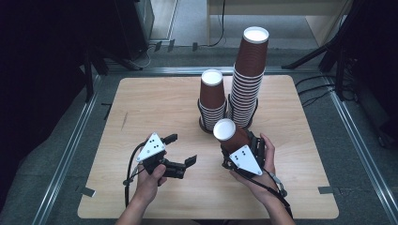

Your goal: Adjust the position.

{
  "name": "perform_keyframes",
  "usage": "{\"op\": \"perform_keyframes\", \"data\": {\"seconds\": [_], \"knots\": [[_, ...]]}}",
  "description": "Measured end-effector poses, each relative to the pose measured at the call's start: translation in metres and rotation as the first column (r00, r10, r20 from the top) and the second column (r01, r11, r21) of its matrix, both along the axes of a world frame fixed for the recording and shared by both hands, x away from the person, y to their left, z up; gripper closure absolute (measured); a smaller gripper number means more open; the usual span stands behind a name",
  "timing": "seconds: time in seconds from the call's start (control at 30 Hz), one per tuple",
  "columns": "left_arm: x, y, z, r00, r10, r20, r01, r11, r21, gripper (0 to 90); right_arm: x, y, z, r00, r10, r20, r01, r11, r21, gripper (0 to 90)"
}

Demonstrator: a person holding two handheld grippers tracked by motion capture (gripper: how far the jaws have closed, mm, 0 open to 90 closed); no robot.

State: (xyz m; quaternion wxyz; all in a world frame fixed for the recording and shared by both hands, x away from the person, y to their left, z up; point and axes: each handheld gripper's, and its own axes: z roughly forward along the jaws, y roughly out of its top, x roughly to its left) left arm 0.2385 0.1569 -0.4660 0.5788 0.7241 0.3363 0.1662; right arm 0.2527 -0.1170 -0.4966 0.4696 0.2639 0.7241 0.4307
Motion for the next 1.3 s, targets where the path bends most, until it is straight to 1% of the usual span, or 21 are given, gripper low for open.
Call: {"op": "perform_keyframes", "data": {"seconds": [0.07, 0.1, 0.13, 0.2, 0.3, 0.33, 0.37, 0.47, 0.5, 0.57, 0.67, 0.7, 0.73, 0.83, 0.93, 1.1, 1.13, 1.17, 1.2, 1.23, 1.3], "knots": [[0.0, -0.001, 0.0, 1.0, -0.009, -0.001, 0.009, 1.0, -0.003, 0.0, -0.001, 0.003, -0.001, 0.9999, 0.009, 0.014, -0.009, 0.9996, -0.026, 11.4], [-0.001, -0.002, 0.001, 0.9997, -0.024, -0.001, 0.024, 0.9997, -0.002, 0.0, -0.002, 0.004, -0.002, 0.9998, 0.012, 0.015, -0.012, 0.9995, -0.029, 11.4], [-0.001, -0.002, 0.001, 0.9997, -0.024, -0.001, 0.024, 0.9997, -0.002, 0.0, -0.002, 0.004, -0.002, 0.9998, 0.012, 0.015, -0.012, 0.9995, -0.029, 11.4], [-0.002, -0.005, 0.001, 0.9992, -0.04, 0.0, 0.04, 0.9992, 0.001, 0.0, -0.004, 0.009, -0.003, 0.9991, 0.03, 0.031, -0.028, 0.998, -0.056, 11.3], [-0.002, -0.007, 0.002, 0.9989, -0.047, 0.001, 0.047, 0.9989, -0.003, 0.0, -0.006, 0.012, -0.004, 0.9984, 0.044, 0.036, -0.041, 0.9969, -0.067, 11.3], [-0.003, -0.007, 0.002, 0.9987, -0.05, 0.001, 0.05, 0.9987, -0.003, 0.0, -0.007, 0.015, -0.006, 0.9971, 0.062, 0.044, -0.059, 0.9954, -0.076, 11.3], [-0.003, -0.008, 0.002, 0.9986, -0.054, 0.002, 0.054, 0.9985, -0.005, 0.0, -0.007, 0.015, -0.006, 0.9971, 0.062, 0.044, -0.059, 0.9954, -0.076, 11.3], [-0.005, -0.009, 0.004, 0.9971, -0.074, 0.016, 0.074, 0.9971, -0.018, 0.0, -0.01, 0.02, -0.009, 0.9949, 0.089, 0.048, -0.084, 0.9909, -0.105, 11.3], [-0.006, -0.01, 0.005, 0.9966, -0.081, 0.018, 0.081, 0.9966, -0.017, 0.0, -0.01, 0.02, -0.009, 0.9949, 0.089, 0.048, -0.084, 0.9909, -0.105, 11.3], [-0.006, -0.012, 0.005, 0.9959, -0.089, 0.017, 0.089, 0.9958, -0.023, 0.0, -0.011, 0.022, -0.01, 0.9933, 0.101, 0.057, -0.094, 0.9878, -0.124, 11.3], [-0.006, -0.013, 0.005, 0.9951, -0.099, 0.004, 0.099, 0.9947, -0.029, 0.0, -0.014, 0.025, -0.011, 0.9886, 0.132, 0.073, -0.12, 0.9824, -0.142, 11.2], [-0.006, -0.013, 0.005, 0.9949, -0.101, 0.001, 0.101, 0.9945, -0.029, 0.0, -0.015, 0.027, -0.012, 0.9853, 0.152, 0.079, -0.138, 0.978, -0.157, 11.2], [-0.006, -0.014, 0.005, 0.9947, -0.103, -0.003, 0.103, 0.9942, -0.031, 0.0, -0.015, 0.027, -0.012, 0.9853, 0.152, 0.079, -0.138, 0.978, -0.157, 11.2], [-0.006, -0.015, 0.005, 0.9941, -0.108, -0.006, 0.108, 0.9936, -0.034, 0.0, -0.018, 0.031, -0.014, 0.9822, 0.168, 0.083, -0.151, 0.9721, -0.179, 11.2], [-0.006, -0.016, 0.005, 0.9934, -0.114, -0.012, 0.114, 0.993, -0.032, 0.0, -0.019, 0.033, -0.015, 0.9821, 0.169, 0.083, -0.151, 0.9698, -0.192, 11.2], [-0.003, -0.017, 0.004, 0.9918, -0.121, -0.042, 0.119, 0.9924, -0.03, 0.0, -0.02, 0.037, -0.018, 0.978, 0.191, 0.083, -0.17, 0.9616, -0.216, 11.2], [-0.003, -0.017, 0.003, 0.9914, -0.122, -0.046, 0.121, 0.9922, -0.031, 0.0, -0.021, 0.038, -0.019, 0.9758, 0.203, 0.081, -0.181, 0.9584, -0.221, 11.2], [-0.003, -0.017, 0.003, 0.9896, -0.133, -0.054, 0.131, 0.9906, -0.04, 0.0, -0.022, 0.039, -0.019, 0.9741, 0.21, 0.083, -0.187, 0.956, -0.226, 11.2], [-0.003, -0.017, 0.003, 0.9896, -0.133, -0.054, 0.131, 0.9906, -0.04, 0.0, -0.022, 0.039, -0.019, 0.9741, 0.21, 0.083, -0.187, 0.956, -0.226, 11.2], [-0.002, -0.018, 0.003, 0.9877, -0.143, -0.064, 0.14, 0.989, -0.048, 0.0, -0.023, 0.04, -0.019, 0.9713, 0.224, 0.079, -0.202, 0.9542, -0.221, 11.2], [-0.002, -0.018, 0.003, 0.987, -0.145, -0.07, 0.142, 0.9887, -0.049, 0.0, -0.024, 0.041, -0.019, 0.9679, 0.237, 0.085, -0.213, 0.9505, -0.226, 11.1]]}}
